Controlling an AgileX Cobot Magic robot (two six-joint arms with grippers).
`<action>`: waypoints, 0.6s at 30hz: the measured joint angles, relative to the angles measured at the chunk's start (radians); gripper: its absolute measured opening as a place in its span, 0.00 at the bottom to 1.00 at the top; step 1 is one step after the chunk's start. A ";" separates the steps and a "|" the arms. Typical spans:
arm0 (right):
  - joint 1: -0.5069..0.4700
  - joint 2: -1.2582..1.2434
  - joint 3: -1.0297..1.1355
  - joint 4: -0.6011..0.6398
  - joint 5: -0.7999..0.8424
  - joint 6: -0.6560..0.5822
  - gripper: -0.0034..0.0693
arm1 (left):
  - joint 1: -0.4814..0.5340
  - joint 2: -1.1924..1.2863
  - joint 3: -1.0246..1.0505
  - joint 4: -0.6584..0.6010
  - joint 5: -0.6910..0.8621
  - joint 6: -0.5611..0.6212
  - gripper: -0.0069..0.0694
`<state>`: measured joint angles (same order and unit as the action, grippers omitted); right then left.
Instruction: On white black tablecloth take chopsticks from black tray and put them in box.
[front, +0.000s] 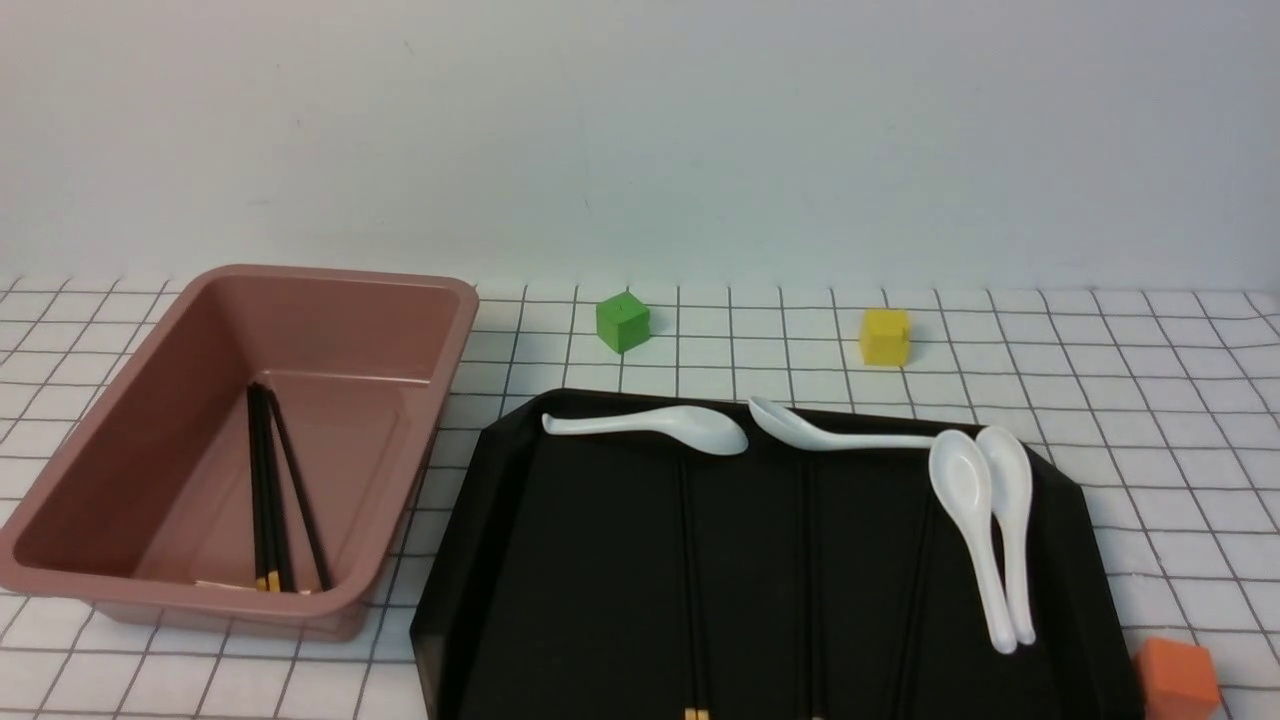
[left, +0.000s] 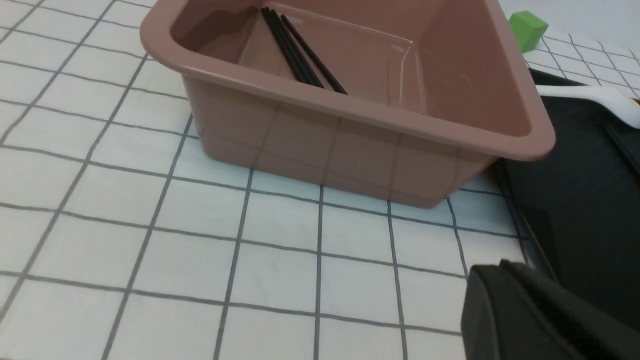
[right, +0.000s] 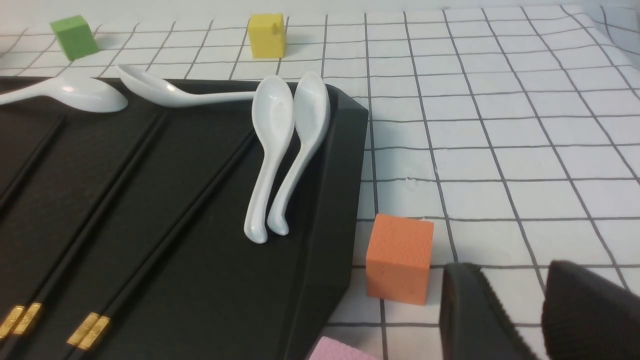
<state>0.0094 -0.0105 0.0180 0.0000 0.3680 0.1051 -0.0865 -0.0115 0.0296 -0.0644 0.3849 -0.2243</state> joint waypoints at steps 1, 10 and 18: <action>0.000 0.000 0.000 0.000 0.000 0.000 0.38 | 0.000 0.000 0.000 0.000 0.000 0.000 0.09; 0.000 0.000 0.000 0.000 0.000 0.000 0.38 | 0.000 0.000 0.000 0.000 0.001 0.000 0.10; 0.000 0.000 0.000 0.000 0.000 0.000 0.38 | 0.000 0.000 0.000 0.000 0.001 0.000 0.10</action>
<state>0.0094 -0.0105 0.0180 0.0000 0.3680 0.1051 -0.0865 -0.0115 0.0296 -0.0644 0.3857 -0.2243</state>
